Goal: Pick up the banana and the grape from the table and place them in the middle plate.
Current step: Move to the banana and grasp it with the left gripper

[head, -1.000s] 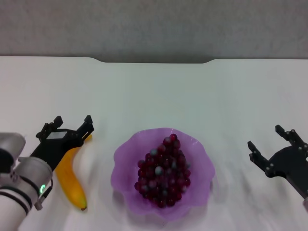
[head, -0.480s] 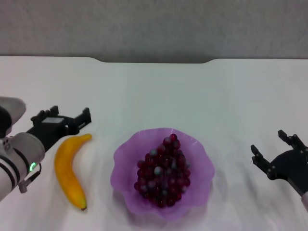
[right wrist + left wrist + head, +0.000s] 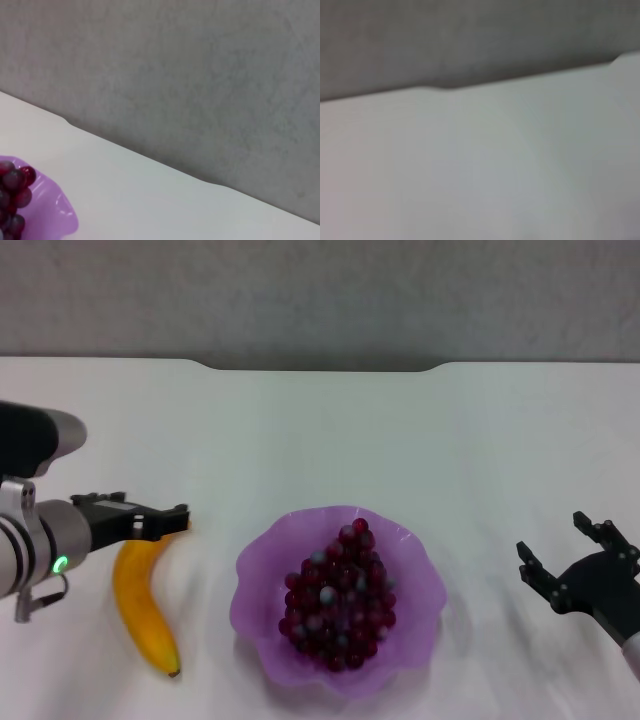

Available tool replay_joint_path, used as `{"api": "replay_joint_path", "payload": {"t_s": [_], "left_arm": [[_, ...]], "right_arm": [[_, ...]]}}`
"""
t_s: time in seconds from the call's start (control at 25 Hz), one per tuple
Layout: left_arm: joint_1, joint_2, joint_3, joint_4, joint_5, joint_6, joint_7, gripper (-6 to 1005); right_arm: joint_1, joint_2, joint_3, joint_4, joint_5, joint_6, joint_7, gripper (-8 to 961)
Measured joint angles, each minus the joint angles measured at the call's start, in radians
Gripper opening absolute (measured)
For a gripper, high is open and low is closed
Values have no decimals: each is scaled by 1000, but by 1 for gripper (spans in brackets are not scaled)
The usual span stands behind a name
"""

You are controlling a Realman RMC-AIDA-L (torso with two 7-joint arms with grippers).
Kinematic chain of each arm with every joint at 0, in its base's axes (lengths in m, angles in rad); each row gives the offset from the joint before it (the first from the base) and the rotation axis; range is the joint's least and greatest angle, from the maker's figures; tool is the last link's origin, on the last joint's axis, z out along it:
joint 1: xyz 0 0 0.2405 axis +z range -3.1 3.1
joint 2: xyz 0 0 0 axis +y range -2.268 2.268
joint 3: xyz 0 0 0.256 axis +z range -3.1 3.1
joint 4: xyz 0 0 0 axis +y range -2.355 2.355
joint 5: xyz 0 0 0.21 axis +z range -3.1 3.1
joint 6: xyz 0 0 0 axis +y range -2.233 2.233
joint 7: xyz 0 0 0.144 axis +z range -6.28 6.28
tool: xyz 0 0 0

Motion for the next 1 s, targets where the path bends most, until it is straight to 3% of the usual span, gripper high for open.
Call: {"api": "replay_joint_path", "payload": {"t_s": [0.16, 0.32, 1.0], "left_arm": [[-68, 1, 11, -29, 209, -157, -202, 891], [-99, 0, 25, -7, 216, -201, -262, 891], [-128, -1, 24, 244, 215, -31, -399, 890]], "right_arm": [[-1, 0, -1, 7, 0, 0, 10, 814], [1, 0, -1, 6, 0, 1, 13, 814], [1, 0, -1, 7, -2, -2, 13, 814]]}}
